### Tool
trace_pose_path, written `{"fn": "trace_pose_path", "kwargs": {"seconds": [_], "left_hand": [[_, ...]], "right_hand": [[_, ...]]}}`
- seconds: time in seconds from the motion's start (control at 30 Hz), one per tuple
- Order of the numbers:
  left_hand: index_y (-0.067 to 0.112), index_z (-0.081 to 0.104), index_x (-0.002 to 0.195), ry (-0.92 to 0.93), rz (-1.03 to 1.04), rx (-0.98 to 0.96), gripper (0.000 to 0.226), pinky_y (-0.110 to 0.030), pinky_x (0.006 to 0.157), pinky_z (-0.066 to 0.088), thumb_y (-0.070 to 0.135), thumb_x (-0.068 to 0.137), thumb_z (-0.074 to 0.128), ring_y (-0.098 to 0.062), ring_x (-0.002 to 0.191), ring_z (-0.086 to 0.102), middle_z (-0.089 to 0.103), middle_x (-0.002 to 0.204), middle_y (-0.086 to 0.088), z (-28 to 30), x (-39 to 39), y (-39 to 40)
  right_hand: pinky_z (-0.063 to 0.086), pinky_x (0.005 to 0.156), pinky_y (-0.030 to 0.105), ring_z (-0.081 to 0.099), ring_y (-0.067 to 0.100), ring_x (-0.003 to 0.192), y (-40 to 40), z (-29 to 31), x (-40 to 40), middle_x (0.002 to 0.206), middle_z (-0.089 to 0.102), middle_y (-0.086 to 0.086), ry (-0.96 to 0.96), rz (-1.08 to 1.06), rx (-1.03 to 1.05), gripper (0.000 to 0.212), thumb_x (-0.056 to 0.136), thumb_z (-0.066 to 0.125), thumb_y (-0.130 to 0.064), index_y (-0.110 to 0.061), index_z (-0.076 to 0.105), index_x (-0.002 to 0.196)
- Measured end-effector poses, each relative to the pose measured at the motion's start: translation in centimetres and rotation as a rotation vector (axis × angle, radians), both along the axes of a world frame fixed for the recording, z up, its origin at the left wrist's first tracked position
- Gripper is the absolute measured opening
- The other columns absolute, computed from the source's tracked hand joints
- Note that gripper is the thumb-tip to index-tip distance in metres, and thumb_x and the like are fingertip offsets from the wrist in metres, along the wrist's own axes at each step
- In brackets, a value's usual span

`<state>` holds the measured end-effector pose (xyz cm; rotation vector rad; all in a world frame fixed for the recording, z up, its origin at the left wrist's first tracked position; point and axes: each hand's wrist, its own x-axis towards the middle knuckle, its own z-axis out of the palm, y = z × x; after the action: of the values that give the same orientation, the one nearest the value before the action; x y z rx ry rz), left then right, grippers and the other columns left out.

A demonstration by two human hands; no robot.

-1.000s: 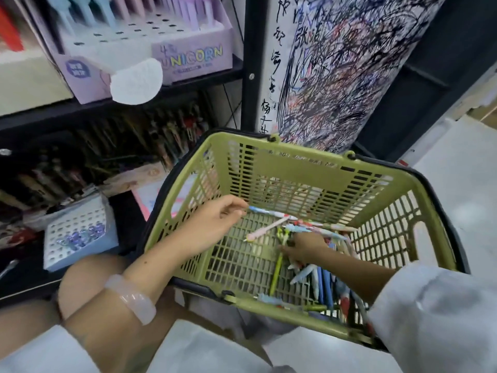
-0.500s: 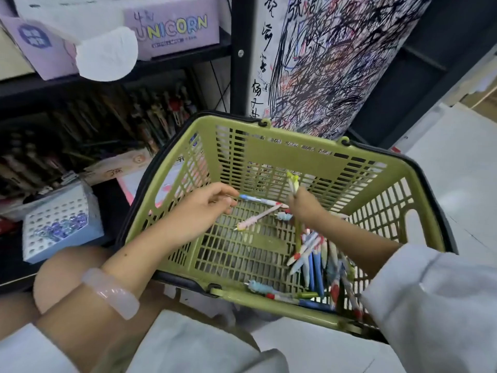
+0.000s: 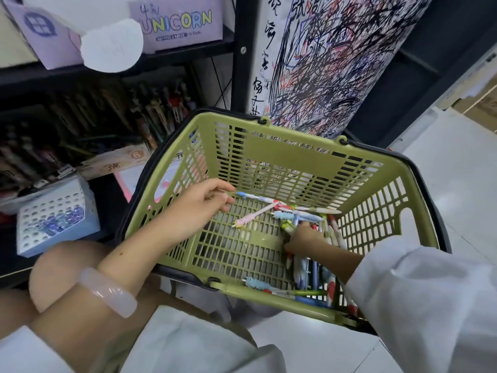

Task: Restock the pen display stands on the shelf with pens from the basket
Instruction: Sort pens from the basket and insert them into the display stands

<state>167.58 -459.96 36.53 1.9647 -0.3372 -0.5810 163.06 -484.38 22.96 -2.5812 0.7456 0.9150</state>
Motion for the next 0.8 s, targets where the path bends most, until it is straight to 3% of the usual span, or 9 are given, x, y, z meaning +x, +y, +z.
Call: {"fn": "trace_pose_path", "kwargs": {"seconds": [0.13, 0.23, 0.33, 0.43, 0.53, 0.6, 0.67, 0.73, 0.8], "left_hand": [[0.027, 0.055, 0.106, -0.005, 0.005, -0.012, 0.022, -0.019, 0.085, 0.046, 0.013, 0.098, 0.041, 0.002, 0.089, 0.061, 0.065, 0.099, 0.011, 0.0, 0.0, 0.0], [0.025, 0.055, 0.107, 0.008, 0.0, -0.025, 0.022, -0.018, 0.083, 0.046, 0.012, 0.098, 0.041, 0.0, 0.089, 0.061, 0.065, 0.1, 0.009, -0.1, 0.1, 0.1], [0.028, 0.056, 0.103, 0.011, 0.018, -0.044, 0.023, -0.021, 0.084, 0.047, 0.012, 0.098, 0.041, -0.002, 0.09, 0.062, 0.065, 0.1, 0.007, 0.0, 0.3, 0.2], [0.033, 0.056, 0.098, 0.015, 0.028, -0.067, 0.025, -0.02, 0.082, 0.048, 0.013, 0.097, 0.041, -0.002, 0.088, 0.064, 0.066, 0.099, 0.008, 0.0, 0.4, 0.3], [0.036, 0.055, 0.096, 0.02, 0.031, -0.074, 0.026, -0.017, 0.081, 0.048, 0.014, 0.097, 0.042, 0.0, 0.086, 0.064, 0.065, 0.099, 0.008, -0.2, 0.5, 0.4], [0.039, 0.053, 0.097, 0.042, 0.053, -0.073, 0.024, -0.028, 0.092, 0.047, 0.018, 0.096, 0.044, -0.002, 0.096, 0.061, 0.063, 0.105, 0.011, -0.3, 0.7, 0.3], [0.041, 0.049, 0.108, 0.1, 0.063, -0.058, 0.02, -0.039, 0.102, 0.042, 0.028, 0.093, 0.05, -0.006, 0.109, 0.054, 0.056, 0.113, 0.016, -0.3, 0.7, 0.2], [0.039, 0.039, 0.128, 0.196, 0.043, -0.042, 0.044, -0.043, 0.107, 0.036, 0.039, 0.088, 0.057, -0.012, 0.119, 0.049, 0.05, 0.122, 0.014, 0.0, 0.6, 0.0], [0.034, 0.029, 0.139, 0.28, 0.029, -0.092, 0.065, -0.044, 0.11, 0.033, 0.037, 0.085, 0.064, -0.016, 0.122, 0.047, 0.048, 0.128, 0.01, 0.2, 0.4, -0.4]], "right_hand": [[0.047, 0.066, 0.033, 0.063, 0.028, 0.096, 0.5, -1.4, -0.9, 0.105, 0.062, 0.01, -0.088, -0.056, -0.091, 0.068, 0.082, 0.066, -0.021, -0.005, 0.024, 0.134], [0.053, 0.069, 0.037, 0.064, 0.029, 0.091, -0.1, -1.9, -0.8, 0.102, 0.061, 0.012, -0.159, -0.26, 0.016, 0.07, 0.081, 0.068, -0.018, -0.004, 0.024, 0.134], [0.047, 0.056, 0.03, 0.062, 0.026, 0.083, -0.8, -1.0, -0.4, 0.097, 0.059, 0.012, -0.161, -0.396, 0.109, 0.056, 0.084, 0.066, -0.021, -0.001, 0.036, 0.126], [0.037, 0.043, 0.023, 0.051, 0.015, 0.059, -0.4, 0.1, -0.4, 0.073, 0.051, 0.005, -0.158, -0.419, 0.187, 0.02, 0.087, 0.063, -0.018, -0.005, 0.051, 0.095], [0.039, 0.047, 0.023, 0.045, 0.016, 0.059, 1.4, 2.2, 0.4, 0.069, 0.046, 0.007, -0.201, -0.482, 0.459, 0.018, 0.086, 0.062, -0.016, -0.005, 0.049, 0.081], [0.04, 0.044, 0.016, 0.046, 0.015, 0.058, 3.3, 4.7, 1.4, 0.068, 0.047, 0.006, -0.282, -0.488, 0.679, 0.012, 0.086, 0.059, -0.011, -0.007, 0.052, 0.077], [0.047, 0.052, 0.018, 0.053, 0.018, 0.061, 5.6, 7.6, 2.7, 0.073, 0.054, 0.009, -0.363, -0.486, 0.902, 0.006, 0.085, 0.057, -0.007, -0.009, 0.054, 0.08], [0.053, 0.072, 0.03, 0.06, 0.024, 0.075, 7.8, 10.2, 3.8, 0.085, 0.059, 0.015, -0.432, -0.457, 1.083, 0.003, 0.087, 0.056, -0.006, -0.009, 0.058, 0.088], [0.054, 0.075, 0.03, 0.064, 0.019, 0.077, 9.7, 12.3, 4.4, 0.085, 0.065, 0.01, -0.492, -0.406, 1.218, 0.008, 0.09, 0.055, -0.008, -0.011, 0.062, 0.088]]}}
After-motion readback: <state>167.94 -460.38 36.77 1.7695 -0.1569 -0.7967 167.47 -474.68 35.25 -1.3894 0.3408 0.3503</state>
